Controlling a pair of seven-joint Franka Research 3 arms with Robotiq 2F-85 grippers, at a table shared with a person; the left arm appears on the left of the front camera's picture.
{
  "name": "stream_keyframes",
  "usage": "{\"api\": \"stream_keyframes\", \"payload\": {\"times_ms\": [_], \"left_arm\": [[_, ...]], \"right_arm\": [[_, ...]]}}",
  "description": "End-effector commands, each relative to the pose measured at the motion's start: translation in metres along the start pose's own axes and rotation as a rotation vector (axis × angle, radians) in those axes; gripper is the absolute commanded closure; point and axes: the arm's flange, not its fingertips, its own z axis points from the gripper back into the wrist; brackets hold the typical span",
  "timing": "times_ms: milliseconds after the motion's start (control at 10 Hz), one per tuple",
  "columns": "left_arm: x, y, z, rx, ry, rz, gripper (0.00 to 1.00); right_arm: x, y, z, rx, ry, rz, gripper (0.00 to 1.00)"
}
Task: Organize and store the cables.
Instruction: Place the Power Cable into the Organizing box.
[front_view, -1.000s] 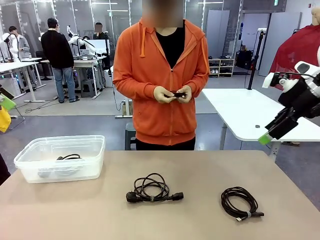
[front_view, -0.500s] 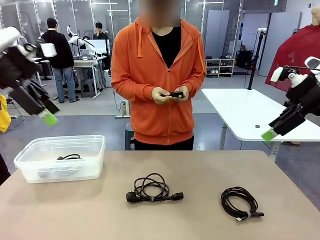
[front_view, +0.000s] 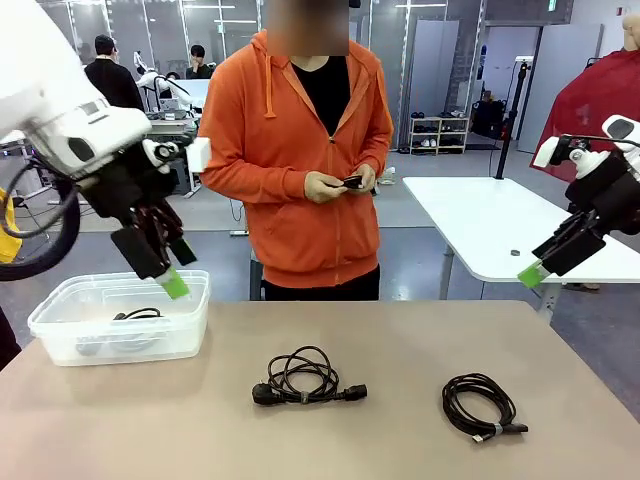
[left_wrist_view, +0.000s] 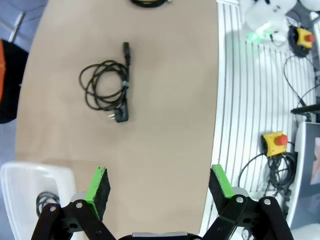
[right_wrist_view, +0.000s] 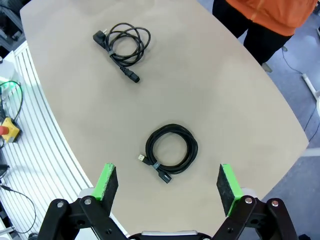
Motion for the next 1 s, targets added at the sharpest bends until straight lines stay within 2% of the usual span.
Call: {"api": "stream_keyframes", "payload": {"times_ms": [0,300,400,900], "left_arm": [[0.016,0.005,-0.016,0.019,0.035,-0.094,0.00],[0.015,0.008,-0.025,0.005,0.022,-0.051,0.00],[0.022,-0.003,-0.028,-0.023,0.026,-0.065,0.00],[0.021,0.000,-0.029,-0.022,0.026,-0.061,0.00]], "right_arm": [[-0.001,-0.003,0.002,-0.002,-0.005,0.000,0.00],[-0.001,-0.003,0.002,-0.002,-0.005,0.000,0.00],[-0.001,-0.003,0.002,-0.002,-0.005,0.000,0.00],[-0.001,-0.003,0.002,-0.002,-0.005,0.000,0.00]]}}
